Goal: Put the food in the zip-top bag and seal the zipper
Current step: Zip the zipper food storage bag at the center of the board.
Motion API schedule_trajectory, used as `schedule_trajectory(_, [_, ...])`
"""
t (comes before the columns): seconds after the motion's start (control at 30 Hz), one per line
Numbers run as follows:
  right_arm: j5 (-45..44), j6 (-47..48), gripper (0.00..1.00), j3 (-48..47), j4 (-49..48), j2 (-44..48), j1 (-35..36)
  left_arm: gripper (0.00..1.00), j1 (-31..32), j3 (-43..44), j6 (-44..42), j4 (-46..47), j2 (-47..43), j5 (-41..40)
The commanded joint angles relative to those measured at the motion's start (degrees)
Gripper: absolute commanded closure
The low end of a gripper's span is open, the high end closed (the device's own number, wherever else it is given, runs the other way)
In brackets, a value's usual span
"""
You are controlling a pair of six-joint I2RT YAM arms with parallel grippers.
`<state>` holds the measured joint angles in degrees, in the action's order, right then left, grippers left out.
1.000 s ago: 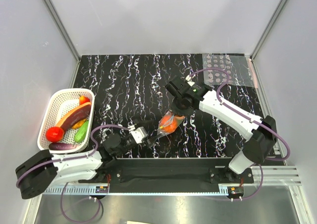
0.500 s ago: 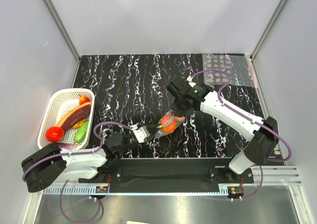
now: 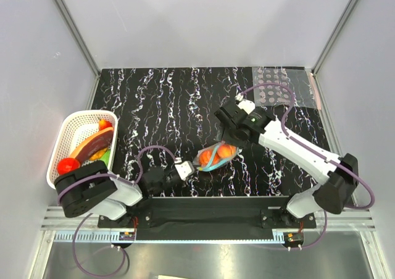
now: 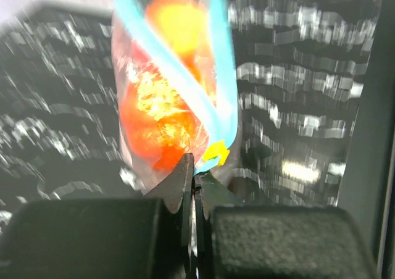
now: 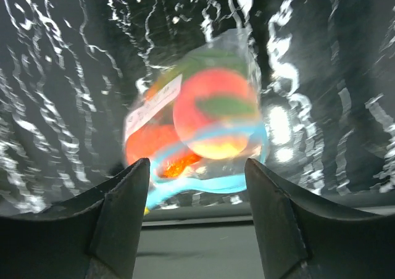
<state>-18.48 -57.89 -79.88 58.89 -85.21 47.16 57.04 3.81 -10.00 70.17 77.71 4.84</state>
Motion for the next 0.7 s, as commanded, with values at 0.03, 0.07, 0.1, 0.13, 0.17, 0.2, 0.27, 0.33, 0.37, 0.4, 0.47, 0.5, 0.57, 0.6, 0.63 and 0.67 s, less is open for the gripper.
schedule_trajectory(0.03, [-4.39, 15.75, 0.29, 4.19, -4.27, 7.15, -0.40, 1.00, -0.70, 0.05, -0.10, 25.19, 3.15, 1.75])
schedule_trajectory(0.07, [-2.28, 22.49, 0.25, 6.12, -6.84, 9.51, -0.31, 1.00, -1.31, -0.03, 0.07, 25.28, 3.15, 2.45])
schedule_trajectory(0.1, [-0.35, 26.30, 0.18, 10.83, -14.08, 15.10, -0.40, 1.00, -2.01, -0.12, 0.68, 25.28, 2.97, 2.98])
schedule_trajectory(0.13, [1.76, 29.64, 0.14, 13.23, -17.72, 18.12, -0.40, 1.00, -3.06, -0.47, 2.60, 25.28, 2.45, 3.85])
schedule_trajectory(0.17, [5.78, 35.07, 0.14, 15.26, -21.07, 20.85, -0.49, 1.00, -5.07, -0.74, 3.49, 25.28, 2.01, 5.60])
schedule_trajectory(0.2, [8.61, 37.91, 0.14, 18.15, -24.23, 25.14, -0.40, 1.00, -6.14, -0.91, 4.54, 25.28, 1.66, 6.49])
schedule_trajectory(0.27, [13.79, 43.09, 0.18, 18.44, -28.21, 26.50, -0.49, 1.00, -9.03, -1.18, 7.79, 25.19, 0.69, 9.29])
schedule_trajectory(0.33, [23.51, 48.97, 0.21, 16.25, -27.70, 24.49, -0.49, 1.00, -10.18, -1.18, 9.29, 25.19, -0.36, 10.10])
schedule_trajectory(0.37, [27.14, 50.58, 0.21, 14.33, -27.08, 23.26, -0.66, 1.00, -10.45, -1.09, 9.82, 25.19, -0.72, 10.36])
schedule_trajectory(0.4, [30.75, 51.81, 0.23, 13.53, -26.38, 20.64, -0.58, 1.00, -10.89, -1.00, 11.56, 25.19, -1.24, 10.54])
schedule_trajectory(0.47, [37.45, 54.54, 0.25, 12.21, -26.20, 18.07, -0.49, 1.00, -11.94, -1.00, 12.28, 25.19, -1.86, 11.94])
schedule_trajectory(0.5, [37.90, 54.98, 0.25, 11.85, -27.42, 16.58, -0.23, 1.00, -12.30, -1.00, 12.63, 25.02, -2.47, 12.38])
schedule_trajectory(0.57, [39.83, 57.62, 0.30, 14.03, -30.14, 16.48, 0.13, 1.00, -13.61, -0.91, 14.04, 23.97, -3.35, 13.87])
schedule_trajectory(0.6, [39.92, 59.45, 0.30, 15.09, -33.98, 17.61, 0.30, 1.00, -13.97, -0.74, 14.56, 23.70, -4.23, 14.49])
schedule_trajectory(0.63, [40.01, 60.60, 0.30, 15.97, -35.67, 18.23, 0.30, 1.00, -14.75, -0.65, 15.53, 23.26, -4.67, 15.80])
schedule_trajectory(0.67, [40.97, 61.66, 0.30, 16.68, -36.47, 18.58, 0.22, 1.00, -15.02, -0.48, 15.97, 22.12, -5.28, 16.51])
